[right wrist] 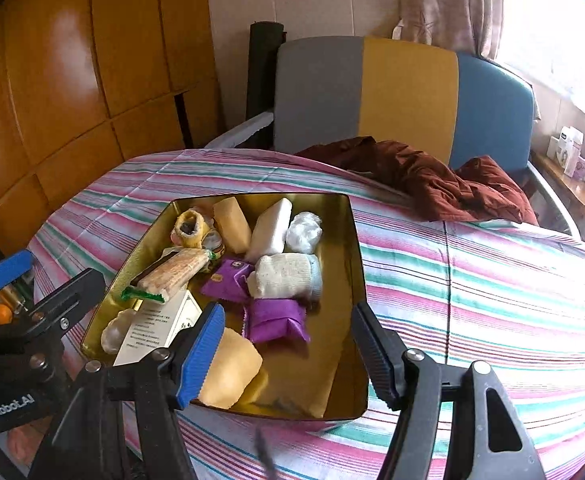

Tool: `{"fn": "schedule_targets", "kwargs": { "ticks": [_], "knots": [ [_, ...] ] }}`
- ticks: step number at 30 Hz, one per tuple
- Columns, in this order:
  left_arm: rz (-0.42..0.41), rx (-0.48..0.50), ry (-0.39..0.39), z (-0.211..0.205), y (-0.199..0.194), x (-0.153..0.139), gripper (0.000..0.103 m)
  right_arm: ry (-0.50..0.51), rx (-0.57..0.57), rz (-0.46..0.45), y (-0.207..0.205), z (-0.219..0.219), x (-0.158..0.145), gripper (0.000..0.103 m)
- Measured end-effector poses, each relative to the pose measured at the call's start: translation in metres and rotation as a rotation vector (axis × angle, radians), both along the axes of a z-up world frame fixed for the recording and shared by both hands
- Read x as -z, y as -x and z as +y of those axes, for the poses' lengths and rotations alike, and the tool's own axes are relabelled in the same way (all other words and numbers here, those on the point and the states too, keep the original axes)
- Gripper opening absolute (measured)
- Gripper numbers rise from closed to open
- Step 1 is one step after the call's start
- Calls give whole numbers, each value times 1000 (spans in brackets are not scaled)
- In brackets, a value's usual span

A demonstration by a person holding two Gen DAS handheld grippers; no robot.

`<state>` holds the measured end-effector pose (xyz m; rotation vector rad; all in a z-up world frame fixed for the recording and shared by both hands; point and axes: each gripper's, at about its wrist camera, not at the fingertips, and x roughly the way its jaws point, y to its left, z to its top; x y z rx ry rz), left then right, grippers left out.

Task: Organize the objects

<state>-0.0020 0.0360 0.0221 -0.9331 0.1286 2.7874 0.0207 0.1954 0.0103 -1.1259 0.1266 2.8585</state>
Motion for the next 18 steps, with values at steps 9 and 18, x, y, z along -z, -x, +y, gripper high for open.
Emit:
{"fn": "schedule_targets", "kwargs": {
  "ticks": [9,18],
  "knots": [
    [-2,-32,-9,-7,-4,0,103,-6,6,8,-1,-3,-1,67],
    [-13,-30,-25,-9,-2,2,103,-5,6,-8,1,-3,3,67]
  ]
}}
